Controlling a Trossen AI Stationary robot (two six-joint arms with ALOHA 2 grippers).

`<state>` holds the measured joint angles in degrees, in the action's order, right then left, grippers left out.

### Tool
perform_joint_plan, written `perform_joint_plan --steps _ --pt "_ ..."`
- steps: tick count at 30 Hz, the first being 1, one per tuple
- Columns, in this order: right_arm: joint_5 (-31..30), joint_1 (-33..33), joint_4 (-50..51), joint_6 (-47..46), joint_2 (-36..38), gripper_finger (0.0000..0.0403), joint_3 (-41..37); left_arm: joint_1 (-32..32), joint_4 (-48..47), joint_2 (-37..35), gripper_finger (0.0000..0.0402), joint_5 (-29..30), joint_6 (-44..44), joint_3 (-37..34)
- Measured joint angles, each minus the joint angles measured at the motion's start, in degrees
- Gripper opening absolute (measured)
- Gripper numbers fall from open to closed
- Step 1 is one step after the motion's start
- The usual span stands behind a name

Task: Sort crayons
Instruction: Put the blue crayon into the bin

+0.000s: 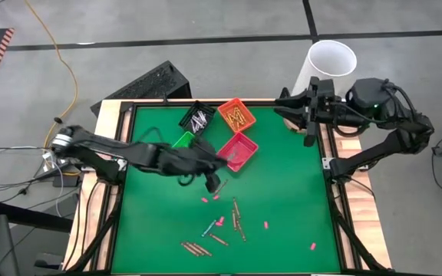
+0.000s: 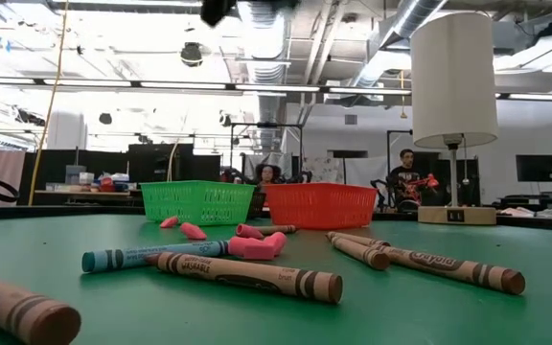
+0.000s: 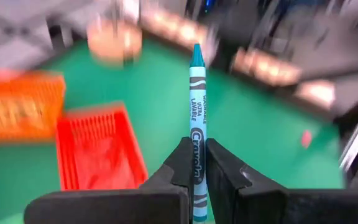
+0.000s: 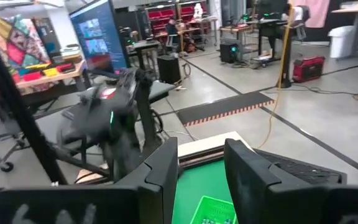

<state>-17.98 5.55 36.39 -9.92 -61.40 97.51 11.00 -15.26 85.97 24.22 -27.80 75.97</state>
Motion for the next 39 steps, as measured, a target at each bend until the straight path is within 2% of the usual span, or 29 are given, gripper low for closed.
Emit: perform_joint_plan --steps 7,13,20,26,32,39 --pt "-0.2 0.8 -0.6 2.8 -2.1 0.0134 -0.5 1.4 10.8 -10.3 0.0011 7.1 10.6 0.0" --pt "0.8 0.8 -6.8 6.6 -6.1 0.0134 -2.5 3.5 16.9 -14.7 0.0011 10.0 18.0 0.0" --pt "7.5 0.8 -18.9 10.4 -13.3 0.0134 -2.5 6.0 25.4 -15.2 0.0011 10.1 27.4 0.0" --pt "12.0 0.3 -27.6 11.9 -18.4 0.0138 -2.5 7.1 27.1 -15.0 0.0011 10.1 32.8 0.0" --pt "18.0 -0.8 -33.5 10.0 -21.3 0.0173 -1.8 8.2 27.2 -15.0 0.0011 9.5 36.0 0.0" --pt "18.4 -0.8 -34.8 9.9 -21.4 0.0203 -1.4 7.7 26.1 -15.0 0.0011 9.7 36.6 0.0"
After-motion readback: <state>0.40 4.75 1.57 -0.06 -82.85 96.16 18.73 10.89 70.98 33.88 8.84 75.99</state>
